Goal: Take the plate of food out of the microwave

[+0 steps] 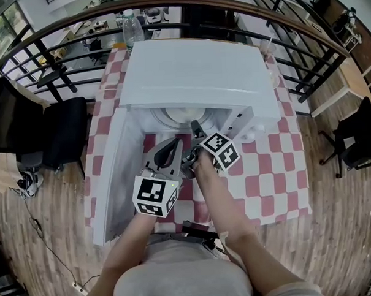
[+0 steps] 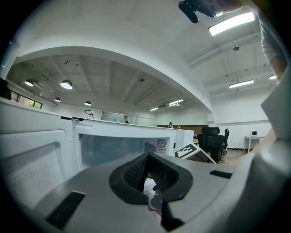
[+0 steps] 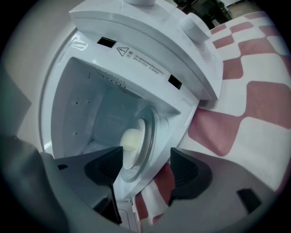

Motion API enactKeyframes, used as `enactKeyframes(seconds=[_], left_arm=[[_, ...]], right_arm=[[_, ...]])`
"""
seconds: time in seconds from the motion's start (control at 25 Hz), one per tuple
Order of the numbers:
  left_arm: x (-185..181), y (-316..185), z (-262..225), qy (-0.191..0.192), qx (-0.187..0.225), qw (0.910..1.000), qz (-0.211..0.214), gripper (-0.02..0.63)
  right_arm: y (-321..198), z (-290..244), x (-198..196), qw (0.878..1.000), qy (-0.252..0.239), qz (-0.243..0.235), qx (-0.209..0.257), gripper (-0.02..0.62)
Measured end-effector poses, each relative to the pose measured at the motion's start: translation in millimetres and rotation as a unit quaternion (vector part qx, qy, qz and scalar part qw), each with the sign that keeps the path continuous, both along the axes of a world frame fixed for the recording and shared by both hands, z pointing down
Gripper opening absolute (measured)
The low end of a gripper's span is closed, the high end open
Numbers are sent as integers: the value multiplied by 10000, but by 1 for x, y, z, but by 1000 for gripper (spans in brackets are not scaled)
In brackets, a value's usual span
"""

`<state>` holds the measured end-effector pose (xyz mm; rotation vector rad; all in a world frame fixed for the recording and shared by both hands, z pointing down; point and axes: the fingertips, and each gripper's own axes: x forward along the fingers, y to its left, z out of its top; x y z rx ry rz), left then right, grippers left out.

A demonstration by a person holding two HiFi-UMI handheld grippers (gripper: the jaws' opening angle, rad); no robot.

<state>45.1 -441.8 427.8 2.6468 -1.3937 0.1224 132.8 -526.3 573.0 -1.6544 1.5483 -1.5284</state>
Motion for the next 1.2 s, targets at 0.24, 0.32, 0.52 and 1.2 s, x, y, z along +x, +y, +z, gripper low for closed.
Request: enactKeyframes(seconds=[0.24,0.32,0.52,1.2], left_arm=[[-9,-5,4,9,-49,10000,-82,3],[-10,-6,5,8,-49,9999,-92,3],[-16,-9,7,7,-63,9999,-139,3],[-24,-10,11,17,-156,9997,-207,3]], right_arm=[[-9,24,-6,9979,-167,329,-524,321],[-13,27,-9,9970,-185,385,-650,321],[-20,34,-8,9938,-217,568,-934,322],[-19,38,-7,9890,-360,606,-1301,322]])
